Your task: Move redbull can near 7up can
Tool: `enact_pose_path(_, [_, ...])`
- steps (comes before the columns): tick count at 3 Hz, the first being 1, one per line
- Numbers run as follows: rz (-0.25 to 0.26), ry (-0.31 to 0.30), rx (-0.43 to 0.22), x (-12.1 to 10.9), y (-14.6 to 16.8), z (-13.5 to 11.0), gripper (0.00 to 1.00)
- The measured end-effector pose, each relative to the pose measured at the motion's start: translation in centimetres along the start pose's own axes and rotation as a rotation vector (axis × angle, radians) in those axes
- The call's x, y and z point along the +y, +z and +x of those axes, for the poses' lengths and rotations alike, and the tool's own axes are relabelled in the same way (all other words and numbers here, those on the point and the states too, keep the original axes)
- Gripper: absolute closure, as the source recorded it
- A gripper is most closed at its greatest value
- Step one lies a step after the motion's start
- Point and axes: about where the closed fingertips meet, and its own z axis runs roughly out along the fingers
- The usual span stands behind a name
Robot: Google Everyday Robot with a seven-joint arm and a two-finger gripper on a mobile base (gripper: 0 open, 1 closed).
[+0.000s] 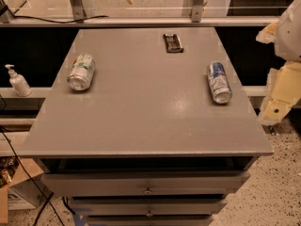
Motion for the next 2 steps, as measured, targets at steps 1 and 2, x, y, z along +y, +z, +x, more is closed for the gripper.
enact_pose_path(1, [0.000, 0.000, 0.000, 0.00, 0.00, 0.00, 0.00])
enact_pose_path(2, [0.014, 0.012, -0.090, -0.63, 0.66, -0.10, 0.00])
